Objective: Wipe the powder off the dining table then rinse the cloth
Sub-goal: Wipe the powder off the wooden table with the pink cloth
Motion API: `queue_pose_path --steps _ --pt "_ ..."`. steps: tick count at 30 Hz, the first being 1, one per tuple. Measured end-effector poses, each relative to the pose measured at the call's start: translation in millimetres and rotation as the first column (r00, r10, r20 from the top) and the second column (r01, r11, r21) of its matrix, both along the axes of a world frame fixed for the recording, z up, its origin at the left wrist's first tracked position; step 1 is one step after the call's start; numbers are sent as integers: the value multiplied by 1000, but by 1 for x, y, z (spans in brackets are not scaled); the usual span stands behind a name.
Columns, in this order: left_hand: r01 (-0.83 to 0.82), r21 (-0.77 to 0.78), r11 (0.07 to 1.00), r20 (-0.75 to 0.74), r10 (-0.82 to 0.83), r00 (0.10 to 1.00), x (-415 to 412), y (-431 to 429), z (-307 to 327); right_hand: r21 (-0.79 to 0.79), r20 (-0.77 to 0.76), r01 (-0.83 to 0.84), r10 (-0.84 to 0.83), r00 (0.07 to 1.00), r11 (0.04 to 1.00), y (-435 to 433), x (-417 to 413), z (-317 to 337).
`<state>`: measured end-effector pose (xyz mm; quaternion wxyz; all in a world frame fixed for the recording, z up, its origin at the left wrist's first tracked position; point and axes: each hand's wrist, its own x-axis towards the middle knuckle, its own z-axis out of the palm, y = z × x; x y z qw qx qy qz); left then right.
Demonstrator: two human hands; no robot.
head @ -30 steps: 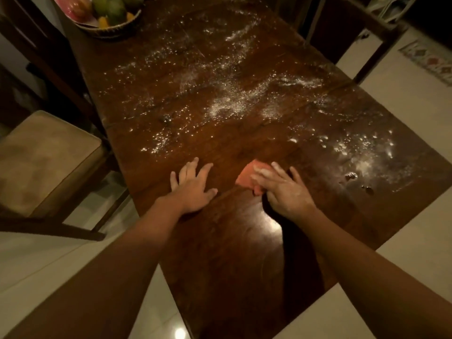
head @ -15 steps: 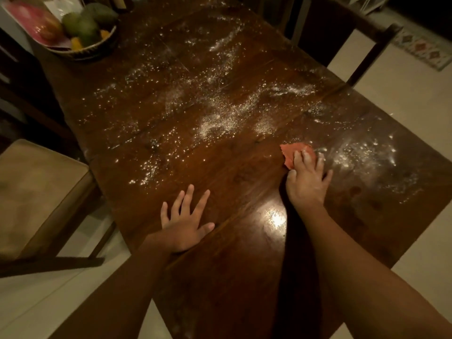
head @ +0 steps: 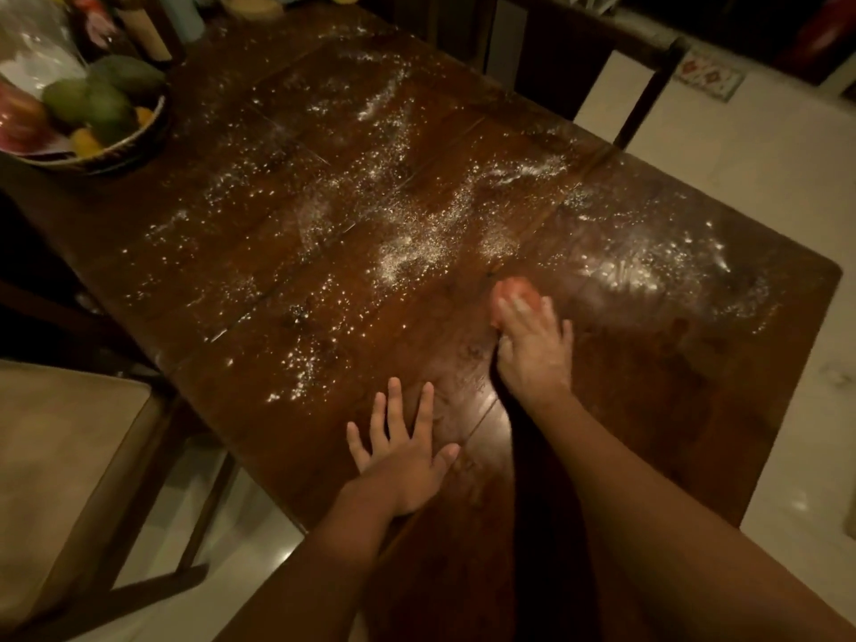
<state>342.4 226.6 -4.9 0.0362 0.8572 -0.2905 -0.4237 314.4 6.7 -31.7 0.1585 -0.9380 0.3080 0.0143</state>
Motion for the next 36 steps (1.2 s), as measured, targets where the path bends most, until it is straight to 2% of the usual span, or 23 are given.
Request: queue_pose_path --steps 2,4,6,9,11,13,15,16,17,18,19,20,21,22,23,25,27,29,32,34,36 --pt "2 -11 1000 -16 -3 1000 0 0 -1 29 -2 -284 284 959 958 33 -7 -3" --pt "3 -24 1000 -15 -3 1000 0 2 -3 71 0 -405 406 914 911 41 -24 -4" --pt "6 -38 999 -13 -6 1000 1 3 -3 114 42 -323 321 946 939 39 -42 -8" --pt "20 -55 998 -26 -21 999 2 4 -3 41 22 -18 17 1000 999 63 -55 -8" --pt "20 -57 998 -40 -22 999 3 4 -2 0 -24 186 -185 982 983 87 -44 -5" --pt "14 -76 997 -42 -17 999 3 5 -1 1 -49 255 -254 966 967 103 -34 -2" --pt "-14 -151 988 -38 8 999 2 10 0 153 -6 163 -164 986 975 103 -33 1" --pt "-33 -220 975 -28 27 999 0 15 -2 300 80 70 -98 992 951 96 -38 2" --pt "-62 -294 954 -17 60 998 -3 20 -3 477 199 -20 -86 976 879 87 -46 6" --pt "-104 -365 925 -4 110 994 -6 25 -5 612 297 -75 -141 944 787 75 -56 10" --pt "-166 -424 890 7 187 982 -9 28 -6 665 344 -72 -220 913 743 60 -68 11" --pt "-237 -461 856 20 276 961 -9 26 -5 651 348 -2 -296 890 759 45 -79 10" --pt "-295 -495 817 36 358 933 -8 20 -3 563 333 106 -343 879 819 33 -89 7" --pt "-298 -539 788 69 394 916 -4 9 -1 404 297 210 -345 891 890 26 -95 2" --pt "-233 -579 781 122 366 922 0 -5 2 245 235 273 -330 914 930 24 -98 -2" --pt "2 -592 806 258 187 948 6 -42 3 63 103 290 -296 950 955 29 -94 -5" --pt "167 -473 865 357 16 934 9 -79 -1 11 37 284 -284 958 959 33 -88 -4" --pt "226 -313 923 401 -88 912 10 -105 -10 -21 25 279 -279 960 960 32 -88 -4" --pt "354 -219 909 475 -217 853 23 -126 -11 -59 17 261 -261 965 963 31 -90 -6" --pt "356 -222 908 486 -213 847 51 -134 -8 -74 15 257 -257 966 964 32 -90 -7" --pt "272 -234 933 518 -117 847 88 -140 -10 -65 11 259 -259 966 964 30 -90 -8"
